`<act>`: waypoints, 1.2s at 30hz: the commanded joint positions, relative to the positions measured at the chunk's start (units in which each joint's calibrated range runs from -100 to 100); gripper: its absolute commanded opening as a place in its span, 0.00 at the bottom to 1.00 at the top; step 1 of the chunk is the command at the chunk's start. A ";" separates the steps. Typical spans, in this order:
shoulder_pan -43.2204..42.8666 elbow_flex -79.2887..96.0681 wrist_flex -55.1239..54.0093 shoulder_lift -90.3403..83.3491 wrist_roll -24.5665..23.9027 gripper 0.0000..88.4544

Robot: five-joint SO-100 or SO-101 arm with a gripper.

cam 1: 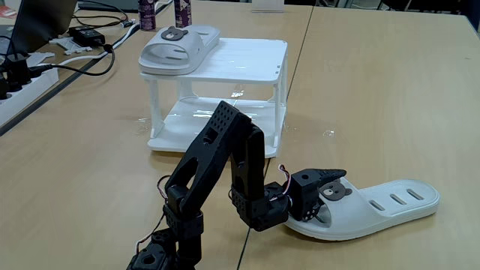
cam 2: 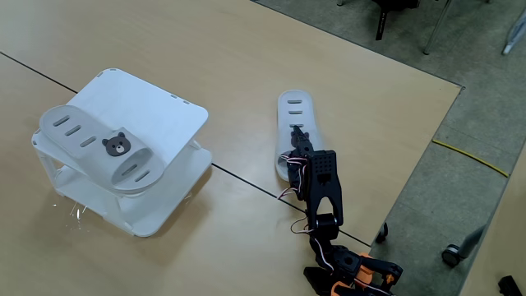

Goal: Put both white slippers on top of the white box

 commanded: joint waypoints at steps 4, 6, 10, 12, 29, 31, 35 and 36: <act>1.88 -5.59 1.79 -8.08 0.42 0.01; 2.95 -7.48 10.85 -16.83 0.42 0.01; 4.26 -17.86 45.88 -40.13 0.42 0.01; 4.18 -25.89 61.58 -47.62 0.42 0.01; -6.10 -71.44 102.65 -61.67 0.42 0.01; -13.42 -71.08 102.65 -61.42 0.42 0.01; -28.14 -68.02 102.65 -61.00 0.42 0.01; -30.85 -66.84 102.65 -61.00 0.42 0.01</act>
